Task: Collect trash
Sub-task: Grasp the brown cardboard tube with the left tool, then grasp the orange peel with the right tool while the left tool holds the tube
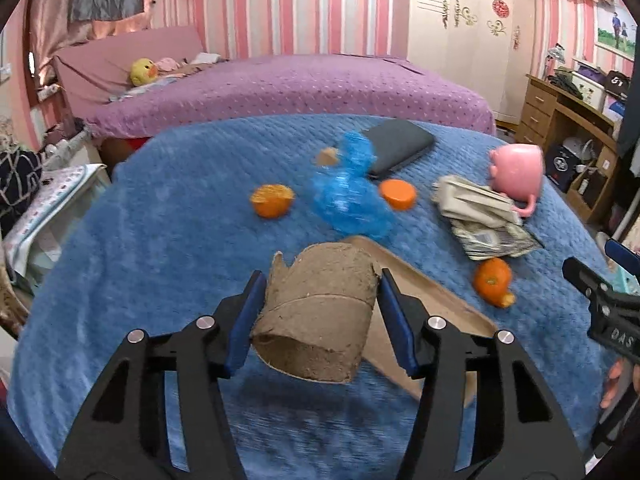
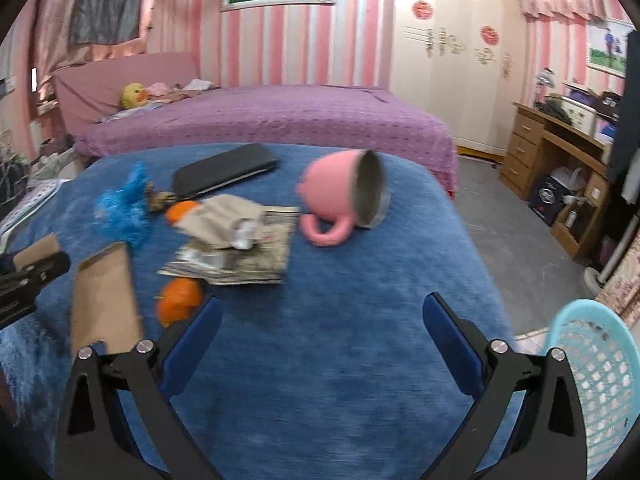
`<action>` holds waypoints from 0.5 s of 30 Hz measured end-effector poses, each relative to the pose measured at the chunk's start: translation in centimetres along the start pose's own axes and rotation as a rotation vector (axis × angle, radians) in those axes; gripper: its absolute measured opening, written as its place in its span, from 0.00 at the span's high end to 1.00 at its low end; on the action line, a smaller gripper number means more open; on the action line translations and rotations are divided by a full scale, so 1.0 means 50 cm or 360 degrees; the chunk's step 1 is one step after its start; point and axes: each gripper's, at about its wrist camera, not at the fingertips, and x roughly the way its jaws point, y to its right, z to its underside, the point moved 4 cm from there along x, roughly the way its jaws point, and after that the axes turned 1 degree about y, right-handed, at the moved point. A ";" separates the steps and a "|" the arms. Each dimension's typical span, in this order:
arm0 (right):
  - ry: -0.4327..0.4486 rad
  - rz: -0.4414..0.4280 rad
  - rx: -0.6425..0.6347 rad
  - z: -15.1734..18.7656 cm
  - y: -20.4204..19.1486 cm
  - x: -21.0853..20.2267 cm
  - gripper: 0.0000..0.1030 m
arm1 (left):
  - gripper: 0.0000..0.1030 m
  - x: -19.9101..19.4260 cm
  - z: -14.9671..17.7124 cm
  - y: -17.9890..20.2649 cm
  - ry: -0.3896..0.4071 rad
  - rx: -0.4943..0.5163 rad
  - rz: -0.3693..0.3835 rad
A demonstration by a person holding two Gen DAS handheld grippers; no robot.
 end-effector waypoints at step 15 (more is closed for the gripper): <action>-0.0250 -0.0133 -0.0182 0.021 -0.145 0.087 0.37 | 0.46 0.060 0.020 -0.122 -0.0117 -0.0134 -0.0077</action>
